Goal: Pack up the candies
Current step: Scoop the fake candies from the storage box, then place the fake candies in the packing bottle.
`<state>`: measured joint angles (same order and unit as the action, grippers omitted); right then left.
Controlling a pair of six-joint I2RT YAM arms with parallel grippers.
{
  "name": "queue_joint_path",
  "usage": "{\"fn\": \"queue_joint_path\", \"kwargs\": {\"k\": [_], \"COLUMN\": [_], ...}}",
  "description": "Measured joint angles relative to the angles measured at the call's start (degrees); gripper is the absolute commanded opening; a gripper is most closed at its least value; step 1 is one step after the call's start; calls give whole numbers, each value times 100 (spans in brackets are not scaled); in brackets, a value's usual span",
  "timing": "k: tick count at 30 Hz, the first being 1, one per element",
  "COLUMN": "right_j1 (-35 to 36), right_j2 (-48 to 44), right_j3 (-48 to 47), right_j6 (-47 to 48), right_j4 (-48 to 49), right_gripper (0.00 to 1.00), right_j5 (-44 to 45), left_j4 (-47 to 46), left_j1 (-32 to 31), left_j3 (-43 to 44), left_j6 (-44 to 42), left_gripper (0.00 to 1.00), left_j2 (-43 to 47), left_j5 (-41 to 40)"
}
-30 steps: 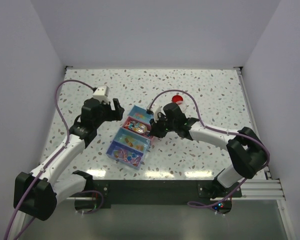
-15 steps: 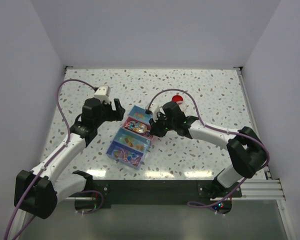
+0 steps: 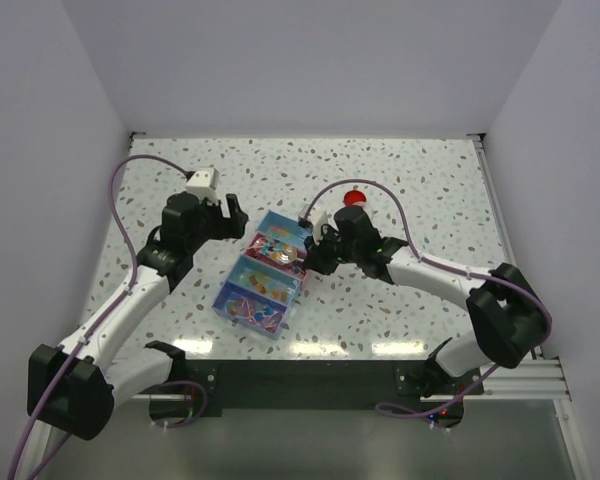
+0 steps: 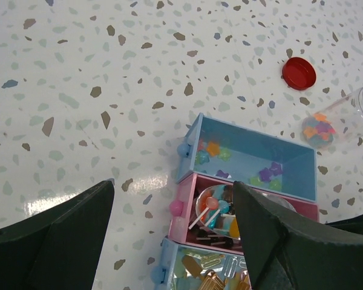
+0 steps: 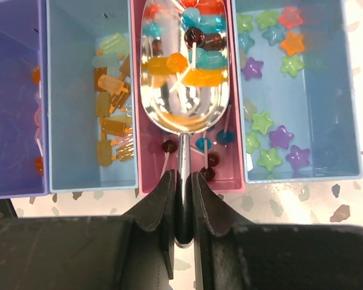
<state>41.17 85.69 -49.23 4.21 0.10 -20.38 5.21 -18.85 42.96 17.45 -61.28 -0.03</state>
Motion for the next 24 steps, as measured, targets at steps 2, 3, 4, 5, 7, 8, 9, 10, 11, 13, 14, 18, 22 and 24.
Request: {"fn": "queue_joint_path", "kwargs": {"k": [2, 3, 4, 5, 7, 8, 9, 10, 11, 13, 14, 18, 22, 24], "right_j1": [-11, -11, -13, -24, -33, -33, -37, -37, -37, -44, -44, -59, -94, -129], "right_j2": [-107, -144, -177, -201, -251, -275, -302, -330, -363, -415, -448, -645, -903, -1003], "right_j3": [0, 0, 2, 4, 15, 26, 37, 50, 66, 74, 74, 74, 9, -79], "right_j6": [-9, -9, -11, -11, -11, -13, -13, -13, -13, -13, -11, -9, 20, 37], "right_j4": [4, 4, 4, 7, 4, 7, 7, 4, 4, -4, -4, -98, -420, -623], "right_gripper": [0, 0, 0, 0, 0, 0, 0, 0, 0, 0, 0, 0, 0, 0], "right_j5": [2, 4, 4, 7, 7, 7, 9, 11, 11, 15, 20, 50, 186, 299], "left_j4": [7, 11, 9, 13, 11, 22, 26, 26, 28, 28, 26, 26, 20, 4], "left_j1": [2, 2, 4, 2, 4, 4, 4, 2, 4, 4, 4, 4, 4, 4], "left_j3": [42, 63, 79, 94, 111, 120, 127, 133, 140, 144, 146, 146, 144, 140], "left_j6": [-11, -13, -17, -31, -52, -52, -55, -57, -59, -63, -70, -111, -201, -216], "left_gripper": [84, 84, 84, 84, 84, 84, 84, 84, 84, 84, 84, 84, 84, 85], "left_j2": [46, 72, 98, 122, 157, 177, 197, 212, 234, 275, 295, 337, 391, 442], "left_j5": [-55, -81, -101, -131, -181, -208, -232, -251, -282, -339, -365, -494, -625, -688]}}
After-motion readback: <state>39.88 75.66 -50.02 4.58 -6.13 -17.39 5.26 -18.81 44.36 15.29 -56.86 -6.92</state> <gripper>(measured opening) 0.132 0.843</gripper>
